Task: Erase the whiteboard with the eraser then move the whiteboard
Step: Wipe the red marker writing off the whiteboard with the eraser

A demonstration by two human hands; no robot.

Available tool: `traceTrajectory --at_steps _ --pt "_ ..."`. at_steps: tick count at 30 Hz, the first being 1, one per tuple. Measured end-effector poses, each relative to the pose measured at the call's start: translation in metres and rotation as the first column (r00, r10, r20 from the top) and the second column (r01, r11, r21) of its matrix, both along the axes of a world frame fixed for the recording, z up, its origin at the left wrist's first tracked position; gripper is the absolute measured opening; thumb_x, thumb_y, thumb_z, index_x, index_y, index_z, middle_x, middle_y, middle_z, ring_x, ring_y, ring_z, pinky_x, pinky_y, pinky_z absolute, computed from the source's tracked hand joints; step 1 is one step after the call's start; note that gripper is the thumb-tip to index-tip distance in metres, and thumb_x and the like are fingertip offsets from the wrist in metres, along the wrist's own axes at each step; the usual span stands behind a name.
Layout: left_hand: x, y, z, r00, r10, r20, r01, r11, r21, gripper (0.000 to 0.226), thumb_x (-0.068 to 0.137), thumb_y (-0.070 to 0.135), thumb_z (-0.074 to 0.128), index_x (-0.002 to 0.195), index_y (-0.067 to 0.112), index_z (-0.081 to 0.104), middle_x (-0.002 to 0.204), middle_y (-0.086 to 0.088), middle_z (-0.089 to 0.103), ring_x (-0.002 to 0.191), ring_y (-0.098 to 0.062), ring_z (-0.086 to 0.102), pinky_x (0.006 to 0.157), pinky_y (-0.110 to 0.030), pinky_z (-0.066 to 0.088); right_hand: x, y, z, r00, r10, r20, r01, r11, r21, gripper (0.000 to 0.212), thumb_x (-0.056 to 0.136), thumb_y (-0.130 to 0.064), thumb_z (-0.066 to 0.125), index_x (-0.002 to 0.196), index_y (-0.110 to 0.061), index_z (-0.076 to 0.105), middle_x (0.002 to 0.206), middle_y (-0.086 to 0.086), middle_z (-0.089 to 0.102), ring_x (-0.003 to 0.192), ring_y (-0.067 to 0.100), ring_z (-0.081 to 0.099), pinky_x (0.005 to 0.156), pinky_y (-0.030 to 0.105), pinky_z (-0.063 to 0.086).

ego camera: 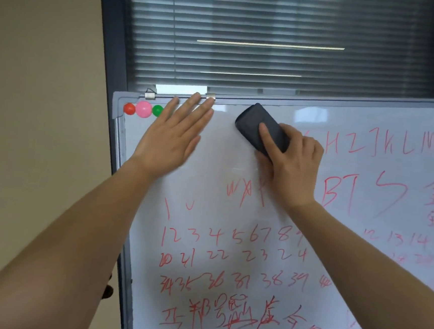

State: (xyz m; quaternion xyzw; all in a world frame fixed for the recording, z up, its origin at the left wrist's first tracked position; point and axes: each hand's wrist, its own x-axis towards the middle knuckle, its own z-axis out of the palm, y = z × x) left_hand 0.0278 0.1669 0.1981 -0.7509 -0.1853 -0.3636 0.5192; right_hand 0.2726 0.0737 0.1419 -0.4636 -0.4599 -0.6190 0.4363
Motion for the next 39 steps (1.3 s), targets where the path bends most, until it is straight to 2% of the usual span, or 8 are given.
traceTrajectory --at_steps 4,11,17,23,26,30,36,39 --pt "-0.003 0.003 -0.001 0.998 -0.057 -0.017 0.056 0.998 -0.041 0.053 0.104 0.024 0.023 0.154 0.006 0.019 0.161 -0.008 0.016 0.149 -0.026 0.012 0.122 -0.038 0.003 -0.014 0.006 -0.011 1.0 0.02 -0.004 -0.02 1.0 -0.005 0.04 0.093 -0.022 0.063 0.132 -0.021 0.059 0.118 0.02 0.06 0.09 0.036 0.055 0.086 0.045 0.035" --pt "-0.001 0.003 -0.001 0.997 -0.079 -0.017 0.078 0.995 -0.068 0.053 0.103 0.025 0.025 0.152 0.004 0.025 0.16 -0.01 0.021 0.148 -0.029 0.017 0.121 -0.043 0.009 -0.021 0.005 -0.042 0.972 0.042 0.231 -0.022 0.996 -0.091 0.043 0.084 -0.013 0.067 0.127 -0.02 0.064 0.118 0.019 0.063 0.092 0.031 0.05 0.083 0.044 0.038" --pt "-0.002 0.005 -0.001 0.996 -0.067 -0.06 0.063 0.996 -0.065 0.056 0.103 0.04 0.024 0.154 0.017 0.023 0.161 -0.01 0.017 0.15 -0.03 0.011 0.121 -0.048 0.01 -0.004 -0.001 -0.041 0.931 0.045 0.363 0.001 0.992 -0.126 0.041 0.087 -0.017 0.065 0.127 -0.022 0.061 0.116 0.016 0.064 0.092 0.029 0.051 0.083 0.044 0.039" --pt "-0.002 0.005 -0.001 0.997 -0.022 -0.079 0.016 0.997 -0.071 0.061 0.101 0.054 0.022 0.154 0.025 0.022 0.163 -0.008 0.013 0.15 -0.03 0.008 0.121 -0.048 0.006 0.038 -0.021 -0.018 0.993 -0.041 0.11 0.052 0.994 -0.1 0.039 0.093 -0.03 0.06 0.131 -0.024 0.058 0.122 0.018 0.058 0.086 0.033 0.052 0.082 0.043 0.034" --pt "0.0 0.004 0.0 0.996 -0.012 -0.088 0.005 0.996 -0.085 0.063 0.1 0.058 0.021 0.154 0.027 0.02 0.163 -0.007 0.011 0.151 -0.029 0.006 0.121 -0.049 0.005 0.052 -0.029 -0.013 0.997 -0.071 -0.039 0.067 0.994 -0.086 0.04 0.095 -0.034 0.054 0.134 -0.024 0.056 0.125 0.017 0.054 0.089 0.032 0.048 0.08 0.041 0.032" --pt "0.013 -0.002 0.001 0.99 -0.01 -0.143 0.002 0.999 -0.054 0.063 0.1 0.058 0.022 0.155 0.027 0.02 0.163 -0.007 0.011 0.151 -0.029 0.007 0.121 -0.052 0.006 0.052 -0.029 -0.015 0.989 -0.053 -0.141 0.042 0.996 -0.081 0.042 0.096 -0.035 0.054 0.137 -0.025 0.052 0.127 0.015 0.051 0.092 0.031 0.045 0.079 0.041 0.032" --pt "0.051 -0.02 0.006 0.978 -0.067 -0.198 0.068 0.998 -0.002 0.058 0.102 0.05 0.025 0.153 0.022 0.028 0.16 -0.008 0.022 0.149 -0.03 0.015 0.119 -0.054 0.009 0.036 -0.025 -0.022 0.895 0.018 -0.446 -0.018 1.0 0.004 0.045 0.095 -0.035 0.056 0.139 -0.031 0.048 0.131 0.014 0.05 0.097 0.032 0.045 0.083 0.04 0.03" --pt "0.053 -0.016 0.008 0.98 -0.036 -0.198 0.036 0.999 -0.001 0.057 0.103 0.048 0.021 0.154 0.022 0.027 0.161 -0.007 0.02 0.149 -0.029 0.014 0.12 -0.054 0.007 0.026 -0.022 -0.023 0.873 0.047 -0.486 -0.044 0.999 0.016 0.046 0.093 -0.032 0.057 0.138 -0.031 0.049 0.131 0.015 0.051 0.096 0.034 0.047 0.082 0.039 0.029"
